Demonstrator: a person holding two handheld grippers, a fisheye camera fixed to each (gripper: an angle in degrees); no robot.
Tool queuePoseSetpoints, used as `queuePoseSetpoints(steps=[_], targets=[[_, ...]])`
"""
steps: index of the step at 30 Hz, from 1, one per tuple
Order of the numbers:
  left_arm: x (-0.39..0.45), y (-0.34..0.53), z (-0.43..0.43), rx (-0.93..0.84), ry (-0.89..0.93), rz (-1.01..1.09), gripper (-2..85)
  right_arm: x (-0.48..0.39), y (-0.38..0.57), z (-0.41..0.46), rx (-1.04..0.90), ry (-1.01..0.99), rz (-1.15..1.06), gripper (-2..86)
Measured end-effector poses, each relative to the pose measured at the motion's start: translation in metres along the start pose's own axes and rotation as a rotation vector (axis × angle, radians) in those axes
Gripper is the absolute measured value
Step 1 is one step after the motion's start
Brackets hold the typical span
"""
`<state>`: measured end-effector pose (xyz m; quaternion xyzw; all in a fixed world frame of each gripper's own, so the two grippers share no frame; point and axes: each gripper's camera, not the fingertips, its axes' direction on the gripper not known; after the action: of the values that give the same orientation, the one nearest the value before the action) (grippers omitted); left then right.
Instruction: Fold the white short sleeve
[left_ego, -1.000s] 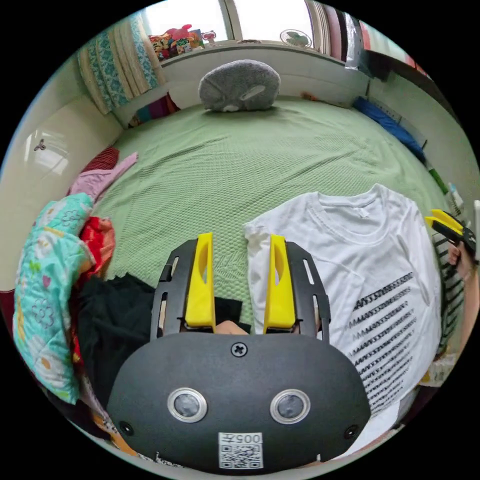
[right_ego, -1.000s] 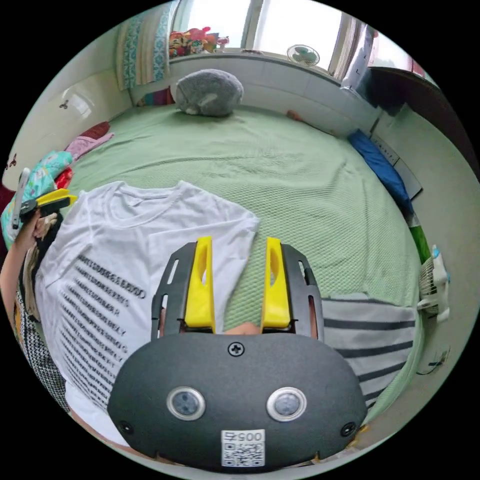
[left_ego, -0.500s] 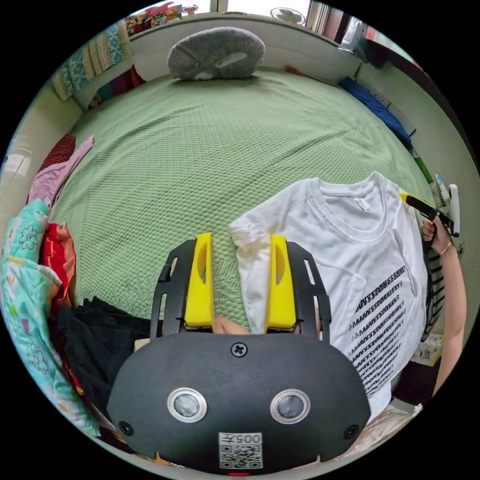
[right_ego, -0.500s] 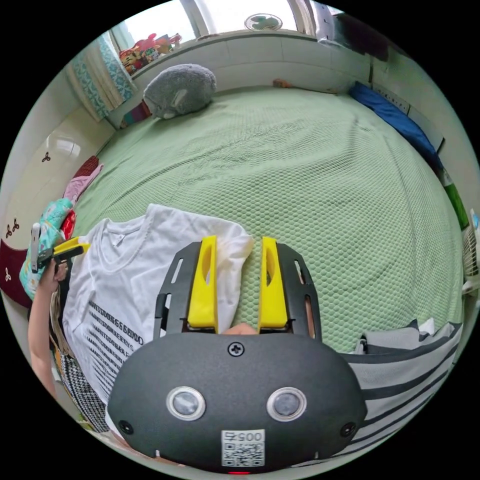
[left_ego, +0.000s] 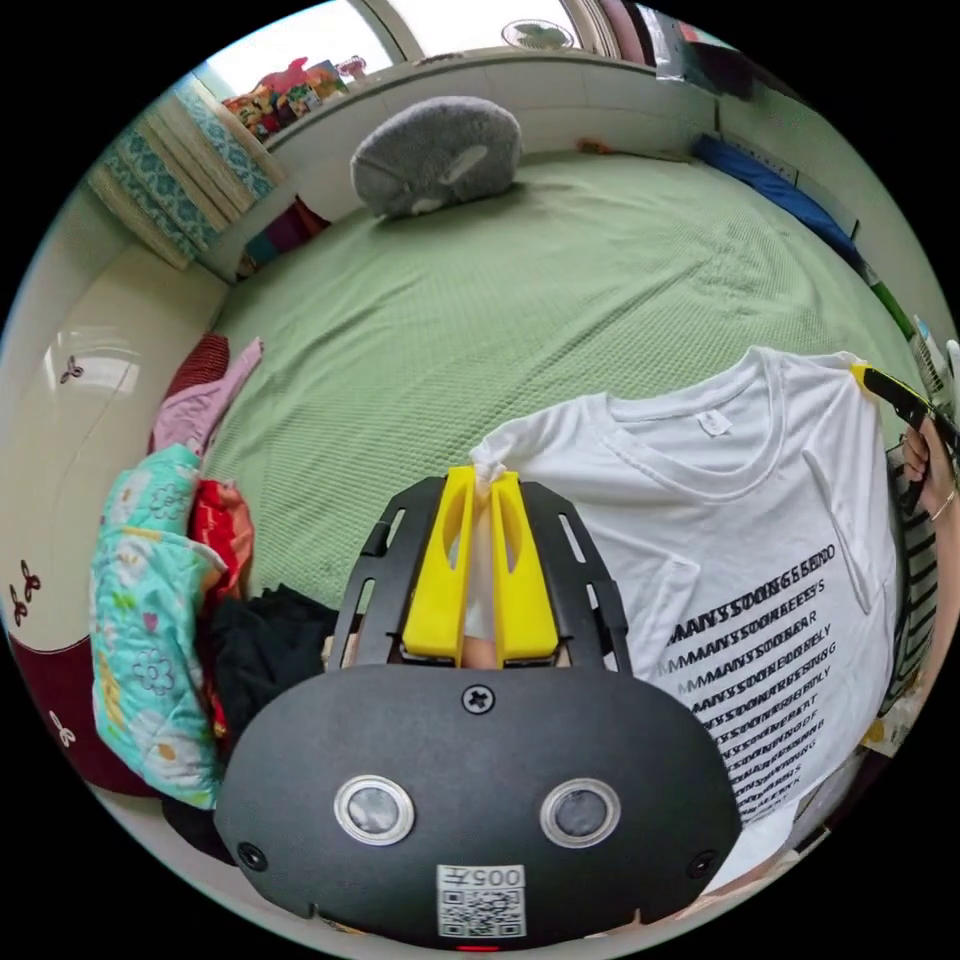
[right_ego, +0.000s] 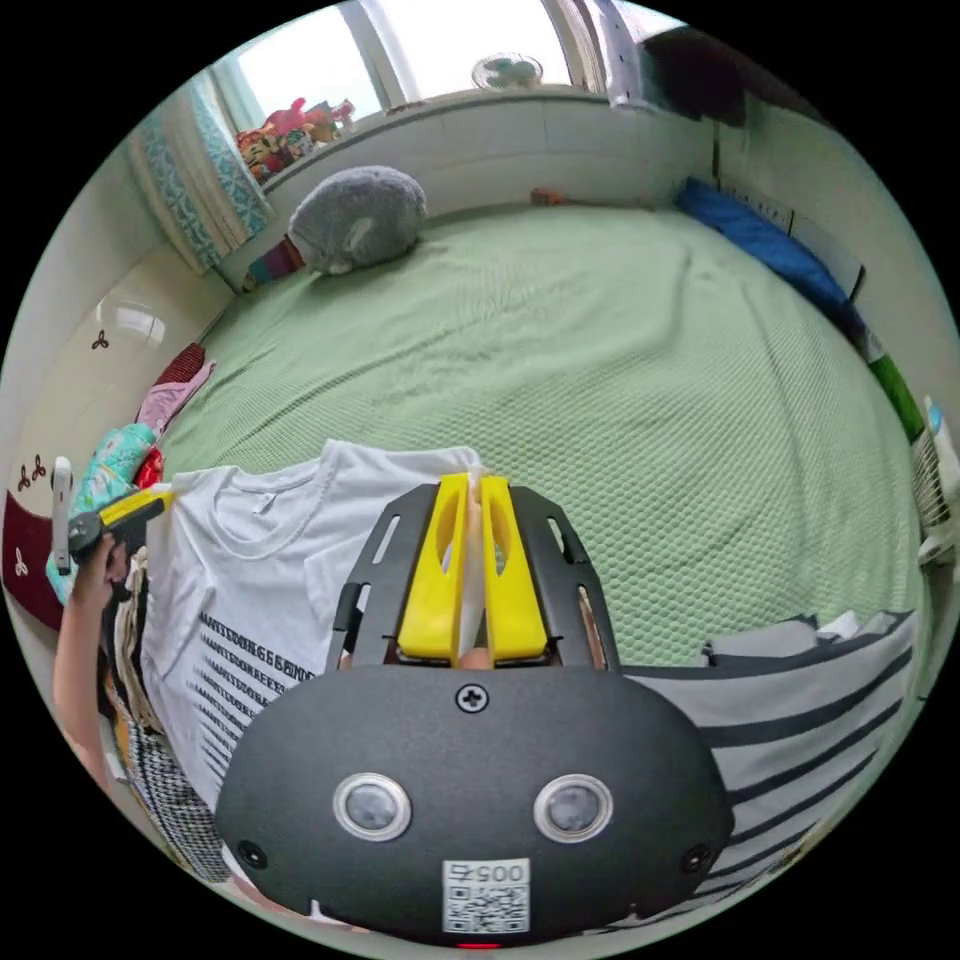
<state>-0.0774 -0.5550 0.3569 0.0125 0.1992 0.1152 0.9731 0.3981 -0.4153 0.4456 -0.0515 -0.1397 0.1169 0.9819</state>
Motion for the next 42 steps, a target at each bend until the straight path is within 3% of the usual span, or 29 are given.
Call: queuePoseSetpoints(steps=[5,9,15,23,30,39,42], targets=[[-0.002,-0.004,-0.041,0.044,-0.112,0.012,3.8,-0.009,-0.018,-0.054,0.081,0.036,-0.037,-1.2],[-0.017,-0.013,-0.079,0.178,-0.172,-0.071,3.9,-0.014,-0.039,-0.097,0.194,0.081,-0.010,-1.2],[-0.041,-0.016,-0.120,0.262,-0.114,-0.172,4.0,-0.024,-0.056,-0.142,0.293,0.070,0.018,-1.2],[-0.041,0.069,-0.105,0.210,-0.057,-0.151,4.3,-0.040,0.017,-0.145,0.181,0.079,-0.052,-1.1],[-0.049,0.191,-0.149,0.226,0.065,-0.157,4.1,-0.063,0.115,-0.217,0.135,0.045,-0.170,-0.2],[-0.014,0.358,-0.064,-0.162,0.281,-0.172,6.0,-0.084,0.281,-0.187,-0.126,-0.062,-0.237,0.8],[-0.005,0.396,-0.040,-0.318,0.211,-0.203,7.3,-0.095,0.316,-0.163,-0.292,0.040,-0.235,3.7]])
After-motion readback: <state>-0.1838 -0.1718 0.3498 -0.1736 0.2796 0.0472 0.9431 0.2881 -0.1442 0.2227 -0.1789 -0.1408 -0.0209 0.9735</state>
